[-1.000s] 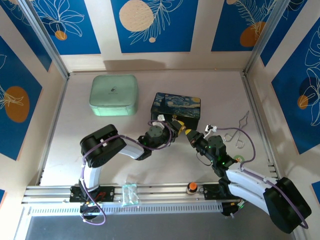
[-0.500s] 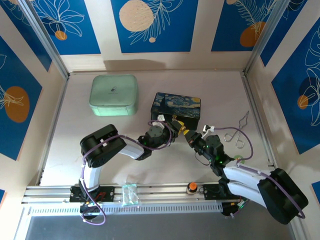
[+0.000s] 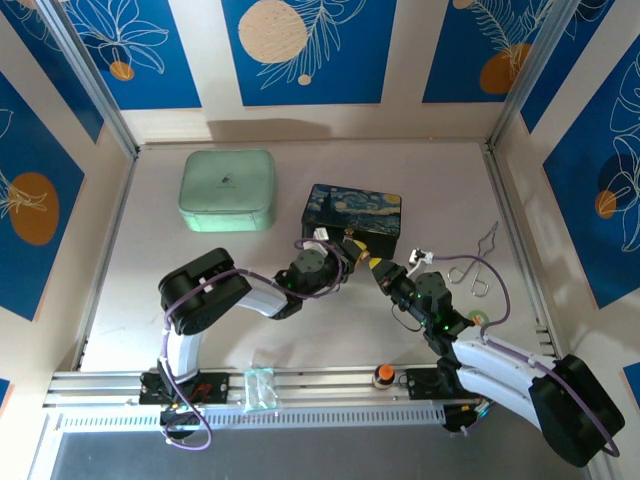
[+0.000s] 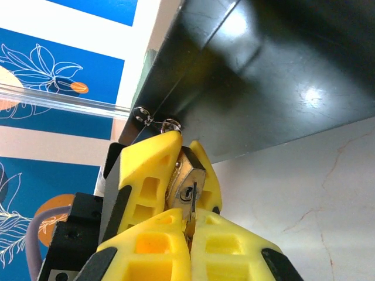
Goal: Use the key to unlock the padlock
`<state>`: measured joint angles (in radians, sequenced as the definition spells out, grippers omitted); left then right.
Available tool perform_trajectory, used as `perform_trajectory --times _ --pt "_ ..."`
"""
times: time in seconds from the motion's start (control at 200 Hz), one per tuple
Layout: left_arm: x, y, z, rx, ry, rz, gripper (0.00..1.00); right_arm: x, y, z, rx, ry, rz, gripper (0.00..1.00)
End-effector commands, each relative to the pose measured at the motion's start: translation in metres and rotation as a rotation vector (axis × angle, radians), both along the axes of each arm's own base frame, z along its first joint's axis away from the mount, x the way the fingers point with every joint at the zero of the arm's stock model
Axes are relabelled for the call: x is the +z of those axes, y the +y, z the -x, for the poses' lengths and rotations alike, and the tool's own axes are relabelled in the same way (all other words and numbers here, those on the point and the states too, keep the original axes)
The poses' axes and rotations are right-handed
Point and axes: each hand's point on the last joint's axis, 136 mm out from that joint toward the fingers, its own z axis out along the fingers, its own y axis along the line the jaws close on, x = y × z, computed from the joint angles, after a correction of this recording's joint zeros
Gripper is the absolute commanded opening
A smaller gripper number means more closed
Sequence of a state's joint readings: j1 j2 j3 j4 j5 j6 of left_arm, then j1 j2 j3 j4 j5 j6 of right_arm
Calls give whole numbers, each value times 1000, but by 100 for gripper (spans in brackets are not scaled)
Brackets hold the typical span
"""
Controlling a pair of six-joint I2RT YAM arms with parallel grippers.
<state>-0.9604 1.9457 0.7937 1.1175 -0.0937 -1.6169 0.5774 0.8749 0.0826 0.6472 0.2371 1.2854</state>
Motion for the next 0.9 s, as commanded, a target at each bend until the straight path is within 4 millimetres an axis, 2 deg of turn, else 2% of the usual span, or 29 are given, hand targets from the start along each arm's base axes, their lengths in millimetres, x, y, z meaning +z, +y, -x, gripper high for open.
perform_trajectory --times 0.0,0.21,0.455,0.65,0.895 --pt "22 -1 -6 7 -52 54 0 10 0 -3 -14 -58 -1 0" --pt "28 -6 -4 -9 -44 98 0 9 6 -6 0 -52 -8 0" --pt "25 -12 0 -27 -6 143 0 14 10 -8 3 -80 -20 0" --pt "40 -12 3 -39 -28 187 0 3 1 -10 -1 -36 -26 0" --pt "56 -16 9 -77 -13 282 0 6 -3 -18 76 -28 -85 0"
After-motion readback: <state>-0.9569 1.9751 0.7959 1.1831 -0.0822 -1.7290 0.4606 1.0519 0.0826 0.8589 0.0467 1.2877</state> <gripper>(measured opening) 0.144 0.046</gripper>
